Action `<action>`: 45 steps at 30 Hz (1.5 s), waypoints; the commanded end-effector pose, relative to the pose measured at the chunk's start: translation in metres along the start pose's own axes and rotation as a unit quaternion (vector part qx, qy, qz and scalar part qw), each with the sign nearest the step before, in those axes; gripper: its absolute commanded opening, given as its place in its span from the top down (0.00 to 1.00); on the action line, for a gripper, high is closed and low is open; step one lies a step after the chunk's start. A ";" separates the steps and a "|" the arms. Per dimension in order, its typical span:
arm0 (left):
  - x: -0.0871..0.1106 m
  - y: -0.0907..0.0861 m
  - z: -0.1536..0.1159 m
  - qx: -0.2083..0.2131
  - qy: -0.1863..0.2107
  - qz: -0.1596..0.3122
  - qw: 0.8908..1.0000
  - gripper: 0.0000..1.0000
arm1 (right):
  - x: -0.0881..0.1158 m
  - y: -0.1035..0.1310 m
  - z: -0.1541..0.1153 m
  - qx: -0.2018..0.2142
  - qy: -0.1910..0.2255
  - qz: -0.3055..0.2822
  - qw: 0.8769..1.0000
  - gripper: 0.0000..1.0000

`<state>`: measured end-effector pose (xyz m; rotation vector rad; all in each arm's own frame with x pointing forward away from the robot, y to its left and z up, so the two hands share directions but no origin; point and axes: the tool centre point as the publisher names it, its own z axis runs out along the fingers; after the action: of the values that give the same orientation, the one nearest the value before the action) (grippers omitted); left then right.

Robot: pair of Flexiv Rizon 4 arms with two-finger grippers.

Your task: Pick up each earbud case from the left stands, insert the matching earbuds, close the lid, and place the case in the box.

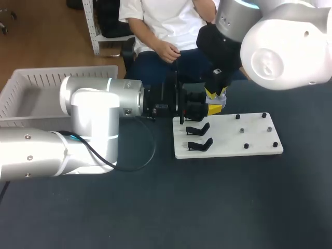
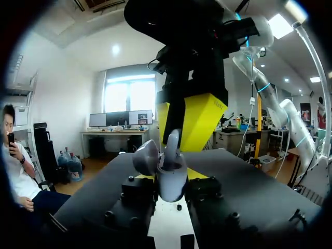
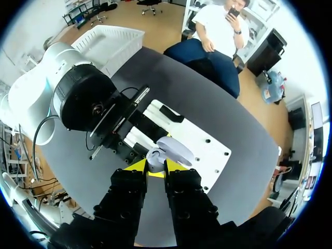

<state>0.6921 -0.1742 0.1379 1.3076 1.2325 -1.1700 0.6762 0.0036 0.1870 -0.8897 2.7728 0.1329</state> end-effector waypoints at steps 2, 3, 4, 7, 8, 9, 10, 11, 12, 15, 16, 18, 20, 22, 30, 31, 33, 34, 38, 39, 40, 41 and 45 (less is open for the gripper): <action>0.001 -0.001 0.000 -0.003 -0.002 0.002 1.000 1.00 | -0.001 0.000 0.002 0.006 0.003 -0.003 1.000 1.00; 0.001 -0.001 0.000 -0.003 -0.002 0.002 1.000 1.00 | -0.001 0.000 0.003 0.008 0.005 -0.004 1.000 1.00; 0.001 -0.001 0.000 -0.003 -0.002 0.002 1.000 1.00 | -0.001 0.000 0.003 0.009 0.006 -0.005 1.000 1.00; 0.001 -0.001 0.000 -0.003 -0.002 0.002 1.000 1.00 | -0.001 0.000 0.003 0.011 0.007 -0.006 1.000 1.00; 0.001 -0.001 0.000 -0.003 -0.002 0.002 1.000 1.00 | -0.001 0.001 0.003 0.011 0.007 -0.006 1.000 1.00; 0.001 -0.001 0.000 -0.003 -0.002 0.002 1.000 1.00 | -0.001 0.001 0.004 0.012 0.008 -0.007 1.000 1.00; 0.001 -0.001 0.000 -0.003 -0.002 0.002 1.000 1.00 | -0.001 0.001 0.004 0.013 0.009 -0.007 1.000 1.00; 0.001 -0.001 0.000 -0.003 -0.002 0.002 1.000 1.00 | -0.001 0.001 0.004 0.013 0.010 -0.008 1.000 1.00; 0.001 -0.001 0.000 -0.003 -0.002 0.002 1.000 1.00 | 0.000 0.002 0.005 0.013 0.010 -0.008 1.000 1.00; 0.001 -0.001 0.000 -0.003 -0.002 0.002 1.000 1.00 | 0.000 0.002 0.006 0.014 0.013 -0.010 1.000 1.00; 0.001 -0.001 0.000 -0.003 -0.002 0.002 1.000 1.00 | 0.001 0.002 0.006 0.014 0.014 -0.011 1.000 1.00; 0.001 -0.001 0.000 -0.003 -0.002 0.002 1.000 1.00 | 0.001 0.002 0.006 0.015 0.015 -0.011 1.000 1.00; 0.001 -0.001 0.000 -0.003 -0.002 0.002 1.000 1.00 | 0.002 0.002 0.006 0.015 0.015 -0.011 1.000 1.00; 0.001 -0.001 0.000 -0.003 -0.002 0.002 1.000 1.00 | 0.002 0.002 0.005 0.016 0.014 -0.011 1.000 1.00; 0.001 -0.001 0.000 -0.003 -0.002 0.002 1.000 1.00 | 0.002 0.001 0.004 0.019 0.010 -0.010 1.000 0.68; 0.001 -0.001 0.000 -0.003 -0.002 0.002 1.000 1.00 | 0.002 0.001 0.004 0.019 0.010 -0.010 1.000 0.69; 0.001 -0.001 0.000 -0.003 -0.002 0.002 1.000 1.00 | 0.002 0.002 0.003 0.019 0.009 -0.010 1.000 0.69; 0.001 -0.001 0.000 -0.003 -0.002 0.002 1.000 1.00 | 0.002 0.003 0.002 0.020 0.008 -0.011 1.000 0.69; 0.001 -0.001 0.000 -0.003 -0.002 0.002 1.000 1.00 | 0.002 0.009 -0.009 0.016 -0.002 -0.021 1.000 0.69; 0.001 -0.001 0.000 -0.003 -0.002 0.002 1.000 1.00 | 0.002 0.009 -0.013 0.018 -0.008 -0.022 1.000 0.69; 0.001 -0.001 0.000 -0.003 -0.002 0.002 1.000 1.00 | 0.001 0.009 -0.017 0.016 -0.016 -0.022 0.999 0.69; 0.001 -0.001 0.000 -0.003 -0.002 0.002 1.000 1.00 | -0.002 0.007 -0.021 0.013 -0.026 -0.020 0.999 0.68; 0.001 -0.001 0.000 -0.003 -0.002 0.002 1.000 1.00 | -0.017 -0.008 -0.025 0.020 -0.046 -0.006 0.999 0.64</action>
<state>0.6923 -0.1743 0.1378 1.3076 1.2323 -1.1697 0.6878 0.0103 0.2169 -0.8973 2.6955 0.1034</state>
